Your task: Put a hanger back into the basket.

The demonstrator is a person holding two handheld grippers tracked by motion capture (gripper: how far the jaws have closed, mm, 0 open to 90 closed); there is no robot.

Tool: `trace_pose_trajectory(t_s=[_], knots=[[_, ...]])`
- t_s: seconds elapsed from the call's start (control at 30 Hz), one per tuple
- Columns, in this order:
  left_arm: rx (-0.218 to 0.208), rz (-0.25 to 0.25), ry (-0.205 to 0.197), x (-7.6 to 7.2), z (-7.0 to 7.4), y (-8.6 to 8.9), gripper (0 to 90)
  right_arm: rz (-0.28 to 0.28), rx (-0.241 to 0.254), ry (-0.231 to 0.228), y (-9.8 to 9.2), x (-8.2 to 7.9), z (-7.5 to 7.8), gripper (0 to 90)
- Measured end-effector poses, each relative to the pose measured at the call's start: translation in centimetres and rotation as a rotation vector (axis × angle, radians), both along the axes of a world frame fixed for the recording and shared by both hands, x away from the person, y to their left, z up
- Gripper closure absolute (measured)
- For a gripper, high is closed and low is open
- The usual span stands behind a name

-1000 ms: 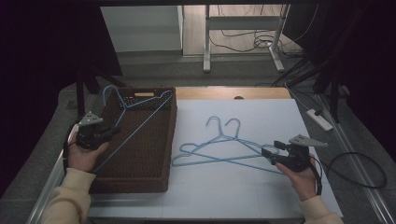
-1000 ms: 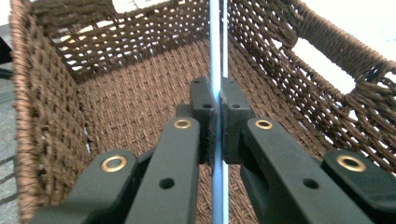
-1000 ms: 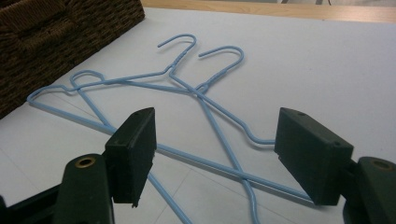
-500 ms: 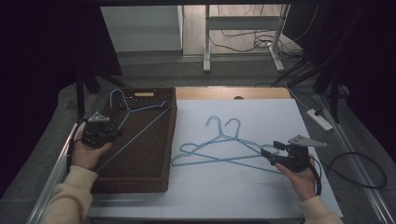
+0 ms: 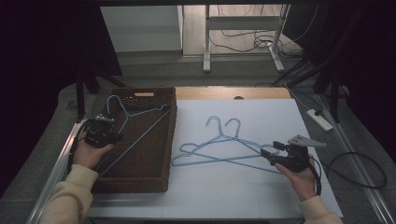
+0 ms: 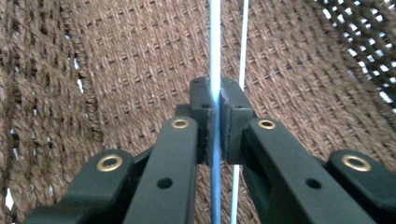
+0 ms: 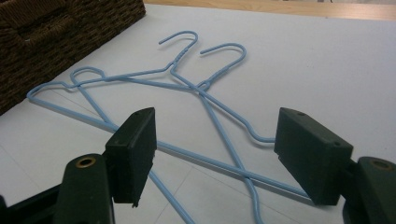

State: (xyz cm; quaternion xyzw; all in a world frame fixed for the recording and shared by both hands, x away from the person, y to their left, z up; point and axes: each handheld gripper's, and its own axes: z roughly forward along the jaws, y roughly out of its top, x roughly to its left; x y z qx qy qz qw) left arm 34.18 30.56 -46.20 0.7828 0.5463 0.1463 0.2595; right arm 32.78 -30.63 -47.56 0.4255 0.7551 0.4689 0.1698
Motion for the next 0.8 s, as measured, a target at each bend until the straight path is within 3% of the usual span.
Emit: trace_pose_trajectory(t_s=[0.07, 0.17, 0.27, 0.33, 0.43, 0.63, 0.8], knots=[[0.023, 0.009, -0.007, 0.0, 0.0, -0.1, 80.8, 0.001, 0.000, 0.000, 0.0, 0.0, 0.0, 30.1], [0.025, 0.012, -0.032, -0.2, 0.2, -0.2, 75.6, 0.002, 0.001, 0.000, 0.0, 0.0, 0.0, 30.1], [0.056, 0.057, -0.097, -0.7, 0.9, -0.4, 53.2, 0.001, 0.002, -0.002, 0.0, -0.1, 0.1, 30.1], [0.055, 0.075, -0.128, -1.1, 1.5, -0.4, 41.9, 0.001, 0.002, -0.003, 0.0, -0.1, 0.1, 30.1], [0.023, 0.066, -0.163, -1.7, 2.4, -0.6, 31.0, 0.000, 0.002, -0.003, 0.0, -0.1, 0.1, 30.1], [-0.075, -0.039, -0.257, -3.6, 4.2, -1.4, 26.0, 0.000, 0.002, -0.003, 0.0, -0.1, 0.1, 30.1], [-0.146, -0.117, -0.296, -4.7, 4.8, -2.9, 22.7, 0.002, 0.002, 0.000, 0.0, -0.1, 0.1, 30.1]])
